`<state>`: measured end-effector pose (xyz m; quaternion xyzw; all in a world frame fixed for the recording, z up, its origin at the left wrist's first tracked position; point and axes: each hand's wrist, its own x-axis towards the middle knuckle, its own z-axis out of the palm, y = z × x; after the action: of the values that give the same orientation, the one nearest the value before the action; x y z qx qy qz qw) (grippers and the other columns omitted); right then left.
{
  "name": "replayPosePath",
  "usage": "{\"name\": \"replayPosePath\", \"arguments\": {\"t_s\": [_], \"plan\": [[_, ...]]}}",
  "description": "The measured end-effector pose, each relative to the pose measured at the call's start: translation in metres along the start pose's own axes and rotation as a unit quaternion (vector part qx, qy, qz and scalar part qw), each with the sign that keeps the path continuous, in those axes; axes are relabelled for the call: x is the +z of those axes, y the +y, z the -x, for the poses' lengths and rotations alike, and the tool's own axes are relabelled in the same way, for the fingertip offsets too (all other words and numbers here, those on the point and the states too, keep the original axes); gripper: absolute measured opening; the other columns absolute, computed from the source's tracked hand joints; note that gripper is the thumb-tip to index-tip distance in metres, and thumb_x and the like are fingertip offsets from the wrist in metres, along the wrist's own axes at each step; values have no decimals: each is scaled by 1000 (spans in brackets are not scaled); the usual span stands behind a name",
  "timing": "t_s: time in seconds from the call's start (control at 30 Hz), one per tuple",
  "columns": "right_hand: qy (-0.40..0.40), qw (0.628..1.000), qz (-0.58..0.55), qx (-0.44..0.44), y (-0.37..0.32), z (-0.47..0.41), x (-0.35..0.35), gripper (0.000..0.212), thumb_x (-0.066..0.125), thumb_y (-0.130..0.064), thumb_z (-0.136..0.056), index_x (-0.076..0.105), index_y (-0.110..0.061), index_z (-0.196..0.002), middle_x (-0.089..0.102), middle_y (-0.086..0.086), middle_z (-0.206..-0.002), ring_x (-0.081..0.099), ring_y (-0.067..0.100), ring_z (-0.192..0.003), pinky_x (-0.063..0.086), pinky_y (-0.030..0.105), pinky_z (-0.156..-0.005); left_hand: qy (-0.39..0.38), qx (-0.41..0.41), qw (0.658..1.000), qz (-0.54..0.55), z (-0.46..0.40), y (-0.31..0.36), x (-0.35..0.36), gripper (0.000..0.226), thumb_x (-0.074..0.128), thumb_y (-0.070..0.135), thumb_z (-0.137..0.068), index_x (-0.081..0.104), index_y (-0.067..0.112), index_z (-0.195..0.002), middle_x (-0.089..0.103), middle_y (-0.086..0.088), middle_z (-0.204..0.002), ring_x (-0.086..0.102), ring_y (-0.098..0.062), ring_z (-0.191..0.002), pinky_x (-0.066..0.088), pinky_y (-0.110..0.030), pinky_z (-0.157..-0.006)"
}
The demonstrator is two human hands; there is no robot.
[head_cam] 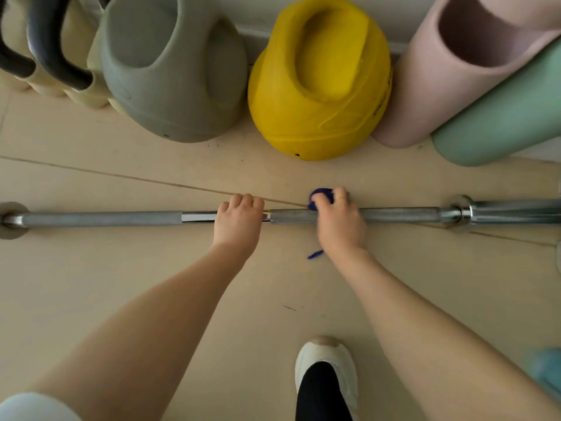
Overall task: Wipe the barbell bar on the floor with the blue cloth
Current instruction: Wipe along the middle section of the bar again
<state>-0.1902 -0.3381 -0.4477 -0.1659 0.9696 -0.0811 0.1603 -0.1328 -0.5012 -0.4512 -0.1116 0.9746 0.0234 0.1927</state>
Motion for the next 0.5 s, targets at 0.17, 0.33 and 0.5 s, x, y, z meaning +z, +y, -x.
{"name": "replayPosePath", "arguments": {"t_s": [0.17,0.33,0.5], "plan": [[-22,998,41,-48,28,2,-6,34,52,-14,-87,51,-19,-120,43,15,-125,49,36,-102,37,35,-65,-6,8,1000,24,0,5,-4,33,47,20,-96,49,17,-128,54,-9,-119,43,-30,-117,36,-36,-92],[24,989,47,138,107,-1,-20,27,48,-8,-89,55,-17,-113,45,21,-109,51,42,-90,36,40,-62,1,34,999,41,0,19,-5,27,57,17,-91,64,13,-117,57,-11,-114,48,-31,-111,37,-38,-87],[27,989,38,141,95,3,-14,29,51,-4,-86,54,-13,-113,44,23,-118,51,43,-94,42,41,-65,-36,28,997,59,-5,19,-4,23,53,19,-93,60,14,-114,62,-4,-115,49,-25,-116,34,-31,-92]]}}
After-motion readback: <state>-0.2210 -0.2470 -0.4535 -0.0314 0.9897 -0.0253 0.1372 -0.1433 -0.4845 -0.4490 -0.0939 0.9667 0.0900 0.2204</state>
